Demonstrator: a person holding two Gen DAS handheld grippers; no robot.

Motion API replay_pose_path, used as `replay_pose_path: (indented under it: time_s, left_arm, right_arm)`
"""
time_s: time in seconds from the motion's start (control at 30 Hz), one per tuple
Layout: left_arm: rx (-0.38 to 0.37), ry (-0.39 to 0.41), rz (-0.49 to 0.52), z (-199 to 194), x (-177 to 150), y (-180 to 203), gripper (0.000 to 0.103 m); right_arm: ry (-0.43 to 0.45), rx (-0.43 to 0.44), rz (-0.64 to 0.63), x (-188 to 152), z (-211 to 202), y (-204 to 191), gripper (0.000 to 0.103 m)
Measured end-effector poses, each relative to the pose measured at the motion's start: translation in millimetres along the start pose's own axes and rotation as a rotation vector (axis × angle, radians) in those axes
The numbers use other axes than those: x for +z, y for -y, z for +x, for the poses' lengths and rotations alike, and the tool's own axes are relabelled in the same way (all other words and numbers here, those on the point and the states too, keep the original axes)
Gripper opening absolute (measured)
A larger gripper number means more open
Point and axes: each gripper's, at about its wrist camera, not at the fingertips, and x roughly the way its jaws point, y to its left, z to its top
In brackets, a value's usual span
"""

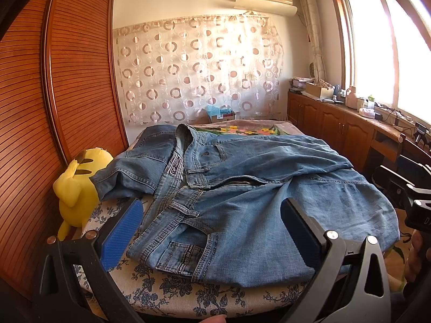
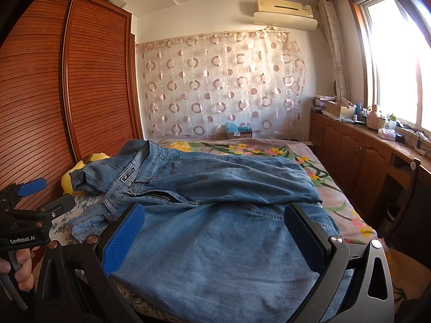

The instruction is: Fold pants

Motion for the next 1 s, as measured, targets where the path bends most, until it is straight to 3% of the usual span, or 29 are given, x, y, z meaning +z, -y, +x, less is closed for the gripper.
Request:
replay_pose_path:
  time_s: [1.0]
  left_arm:
    - [0.002, 0.019, 0.000, -6.4, 6.0, -0.4, 0.102]
  right_arm:
    - [0.002, 0.001, -0.006, -0.3, -2.5, 0.1, 0.103]
